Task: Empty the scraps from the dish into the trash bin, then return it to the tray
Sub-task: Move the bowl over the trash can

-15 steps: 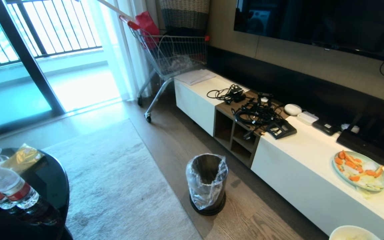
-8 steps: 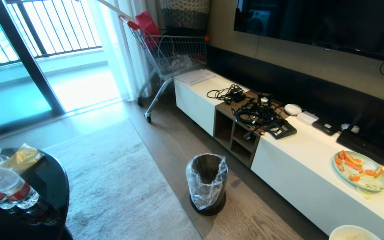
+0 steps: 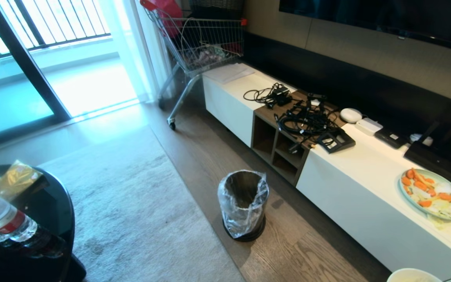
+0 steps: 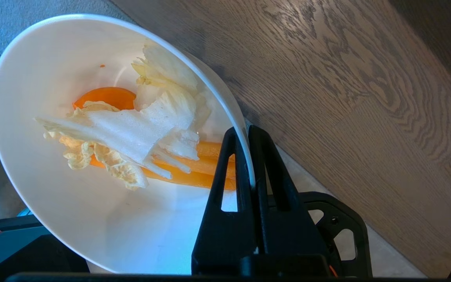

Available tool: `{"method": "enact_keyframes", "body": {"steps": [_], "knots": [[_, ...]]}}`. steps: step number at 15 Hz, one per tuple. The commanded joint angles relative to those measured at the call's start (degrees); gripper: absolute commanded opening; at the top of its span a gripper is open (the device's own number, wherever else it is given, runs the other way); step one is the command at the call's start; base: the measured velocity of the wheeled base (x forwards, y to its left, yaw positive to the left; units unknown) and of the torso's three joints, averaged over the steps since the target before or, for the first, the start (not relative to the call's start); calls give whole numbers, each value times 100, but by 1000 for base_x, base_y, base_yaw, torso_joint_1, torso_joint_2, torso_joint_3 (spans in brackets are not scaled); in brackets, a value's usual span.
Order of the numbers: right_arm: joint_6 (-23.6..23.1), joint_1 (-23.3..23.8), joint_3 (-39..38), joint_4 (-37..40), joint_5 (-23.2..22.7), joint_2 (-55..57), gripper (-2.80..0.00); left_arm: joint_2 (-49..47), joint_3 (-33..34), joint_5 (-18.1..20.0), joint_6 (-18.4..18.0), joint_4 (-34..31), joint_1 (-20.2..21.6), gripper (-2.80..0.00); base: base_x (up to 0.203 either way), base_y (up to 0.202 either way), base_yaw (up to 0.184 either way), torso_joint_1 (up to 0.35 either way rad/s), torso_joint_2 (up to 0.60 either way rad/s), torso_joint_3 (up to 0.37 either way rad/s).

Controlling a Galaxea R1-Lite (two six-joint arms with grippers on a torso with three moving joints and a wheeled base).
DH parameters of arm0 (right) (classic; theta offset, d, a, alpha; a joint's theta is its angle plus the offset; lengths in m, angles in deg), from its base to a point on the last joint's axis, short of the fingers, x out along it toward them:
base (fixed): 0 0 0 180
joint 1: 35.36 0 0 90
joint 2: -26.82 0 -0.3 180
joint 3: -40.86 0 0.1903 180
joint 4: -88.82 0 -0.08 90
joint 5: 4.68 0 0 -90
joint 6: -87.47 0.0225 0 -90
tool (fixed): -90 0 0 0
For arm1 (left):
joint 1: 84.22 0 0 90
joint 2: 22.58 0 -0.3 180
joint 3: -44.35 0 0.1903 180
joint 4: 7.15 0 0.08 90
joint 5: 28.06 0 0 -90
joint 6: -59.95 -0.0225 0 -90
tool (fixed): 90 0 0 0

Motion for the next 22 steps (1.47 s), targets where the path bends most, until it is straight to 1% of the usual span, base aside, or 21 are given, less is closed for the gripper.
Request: {"method": "enact_keyframes", "body": {"steps": [1, 7, 8, 10, 13, 18, 22], "knots": [[13, 3, 19, 10, -4, 11, -280, 2, 0, -2, 7, 3, 0, -280, 0, 0, 0, 2, 5, -204], [-4, 3, 255, -66, -125, 55, -280, 2, 0, -2, 15, 3, 0, -280, 0, 0, 0, 3, 1, -201], [2, 2, 285, -224, -139, 82, -280, 2, 0, -2, 15, 3, 0, -280, 0, 0, 0, 5, 5, -196], [-206, -5, 287, -656, -150, 165, -280, 2, 0, -2, 15, 3, 0, -280, 0, 0, 0, -1, 10, -196], [-382, -95, 305, -906, -163, 234, -280, 2, 0, -2, 14, 3, 0, -280, 0, 0, 0, 3, 1, -195], [-351, -324, 415, -1372, -162, 328, -280, 2, 0, -2, 14, 3, 0, -280, 0, 0, 0, 2, 2, -198], [-347, -471, 704, -1512, -163, 458, -280, 2, 0, -2, 15, 3, 0, -280, 0, 0, 0, 2, 4, -201]]}}
